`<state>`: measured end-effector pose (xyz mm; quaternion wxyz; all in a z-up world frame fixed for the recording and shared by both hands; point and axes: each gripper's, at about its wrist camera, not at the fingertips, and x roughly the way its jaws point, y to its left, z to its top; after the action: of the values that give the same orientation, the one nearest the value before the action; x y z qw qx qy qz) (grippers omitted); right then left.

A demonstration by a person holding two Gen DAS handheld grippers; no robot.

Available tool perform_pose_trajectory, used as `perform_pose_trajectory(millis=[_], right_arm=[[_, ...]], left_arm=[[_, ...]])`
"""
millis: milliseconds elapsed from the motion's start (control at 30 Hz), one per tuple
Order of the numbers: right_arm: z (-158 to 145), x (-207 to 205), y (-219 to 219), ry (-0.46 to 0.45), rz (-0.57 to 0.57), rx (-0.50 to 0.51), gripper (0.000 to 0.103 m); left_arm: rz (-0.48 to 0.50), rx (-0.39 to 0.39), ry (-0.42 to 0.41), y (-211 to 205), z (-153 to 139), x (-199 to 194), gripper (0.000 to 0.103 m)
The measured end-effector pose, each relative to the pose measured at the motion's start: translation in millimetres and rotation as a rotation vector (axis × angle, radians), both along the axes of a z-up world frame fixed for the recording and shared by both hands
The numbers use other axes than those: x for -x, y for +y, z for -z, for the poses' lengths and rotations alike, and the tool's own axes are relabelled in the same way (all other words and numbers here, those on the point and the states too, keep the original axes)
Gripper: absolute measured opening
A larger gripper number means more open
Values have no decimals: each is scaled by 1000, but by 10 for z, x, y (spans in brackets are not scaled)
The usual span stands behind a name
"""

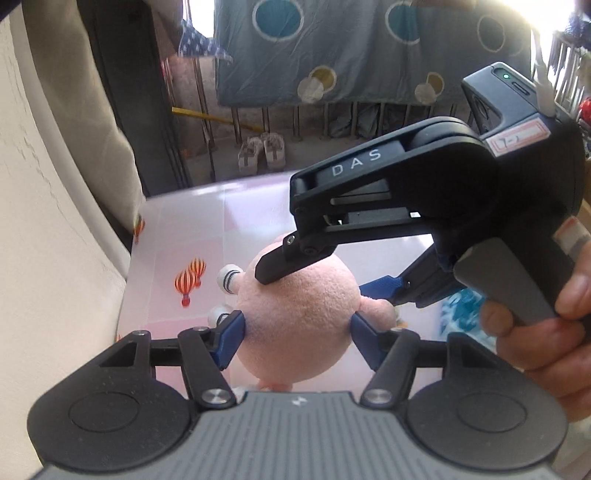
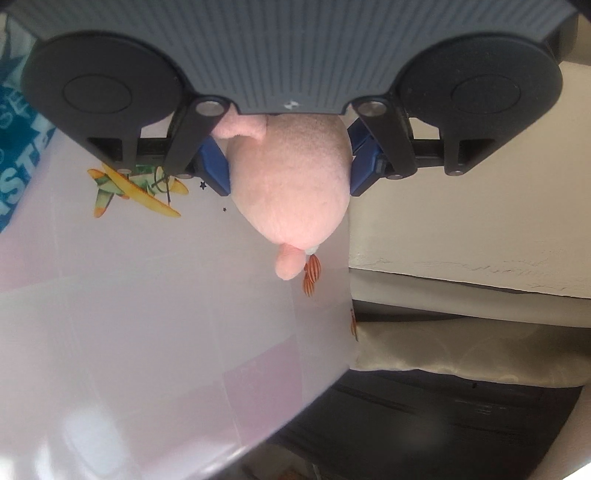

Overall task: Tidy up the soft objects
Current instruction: 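Grasp the pink plush pig with the right tool, then carry the plush pig into the cardboard box and release it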

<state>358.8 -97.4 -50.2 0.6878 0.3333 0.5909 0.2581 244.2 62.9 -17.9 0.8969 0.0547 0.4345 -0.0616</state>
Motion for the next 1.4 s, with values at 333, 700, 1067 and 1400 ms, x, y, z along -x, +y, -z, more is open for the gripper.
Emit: perform_pose_trajectory(millis=[333,700,1067,1400], right_arm=[[-1204,555,-678,-197,75,-24,68],[-1727,1653,-2175,-255,245,5,68],[-1623,2206,-3878,-278,538,300,68],[-898,1565,-3940,-205,429,989,72]], left_arm=[[65,49,-200,-549,-980,557,65],[253,179,-218,-1609,-1276,1226,66],[294,215,-122,-1847,-842,1456,68],[98,201,-86,-1084,-651,1426,68]])
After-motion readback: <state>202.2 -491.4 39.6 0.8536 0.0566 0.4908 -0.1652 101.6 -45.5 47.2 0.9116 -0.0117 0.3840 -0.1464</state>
